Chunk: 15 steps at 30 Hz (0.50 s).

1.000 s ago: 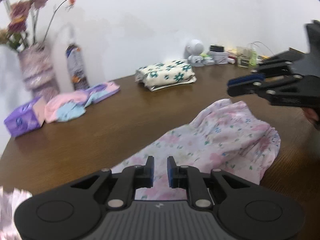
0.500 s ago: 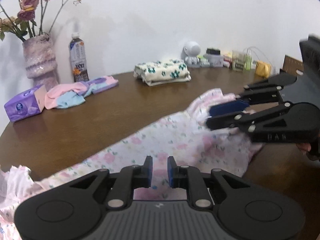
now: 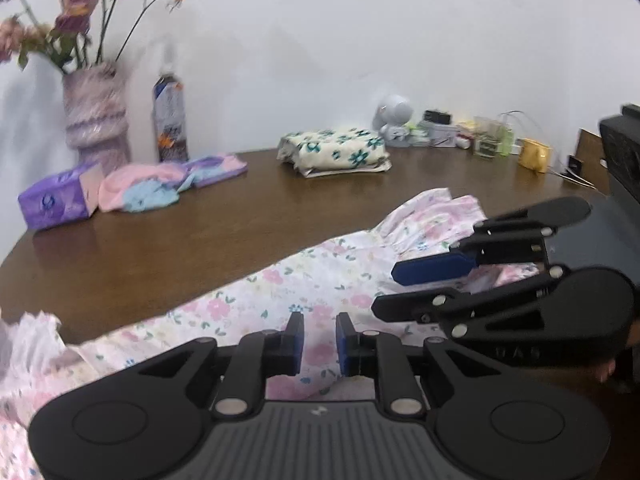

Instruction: Fold clothes

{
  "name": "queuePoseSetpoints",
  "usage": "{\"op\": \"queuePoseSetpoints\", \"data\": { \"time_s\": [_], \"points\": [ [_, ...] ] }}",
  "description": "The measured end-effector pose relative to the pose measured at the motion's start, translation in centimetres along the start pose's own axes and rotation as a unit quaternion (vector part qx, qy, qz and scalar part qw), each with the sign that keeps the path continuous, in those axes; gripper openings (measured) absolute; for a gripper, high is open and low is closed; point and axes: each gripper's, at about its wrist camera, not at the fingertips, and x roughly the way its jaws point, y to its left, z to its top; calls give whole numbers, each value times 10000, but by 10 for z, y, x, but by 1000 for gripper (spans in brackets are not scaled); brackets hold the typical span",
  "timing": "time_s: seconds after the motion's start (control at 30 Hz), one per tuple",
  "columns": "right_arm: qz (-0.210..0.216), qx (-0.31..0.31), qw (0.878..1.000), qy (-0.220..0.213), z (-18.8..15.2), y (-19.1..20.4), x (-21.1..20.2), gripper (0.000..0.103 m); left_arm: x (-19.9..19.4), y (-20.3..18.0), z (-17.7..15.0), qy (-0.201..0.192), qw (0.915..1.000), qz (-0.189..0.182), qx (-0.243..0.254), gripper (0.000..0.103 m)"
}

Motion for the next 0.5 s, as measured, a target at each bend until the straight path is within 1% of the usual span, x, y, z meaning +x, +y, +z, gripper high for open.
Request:
{"op": "queuePoseSetpoints", "data": {
  "time_s": [0.07,0.1,0.2,0.3,0.5],
  "points": [
    [13,149,9998,155,-2,-2,8,29,8,0,-2,173,9997,89,-120,16],
    [7,223,9995,231,-5,-5,13,29,9,1,-4,176,9996,121,-163,15],
    [2,329,9992,206,-6,-10,13,29,8,5,-5,182,9991,202,-318,16],
    [-128,344,9991,222,-8,-12,12,29,5,9,-7,175,9985,311,-418,16],
    [-83,605,9979,208,-14,-25,7,27,-9,25,-16,118,9952,625,-750,16]
  ]
}}
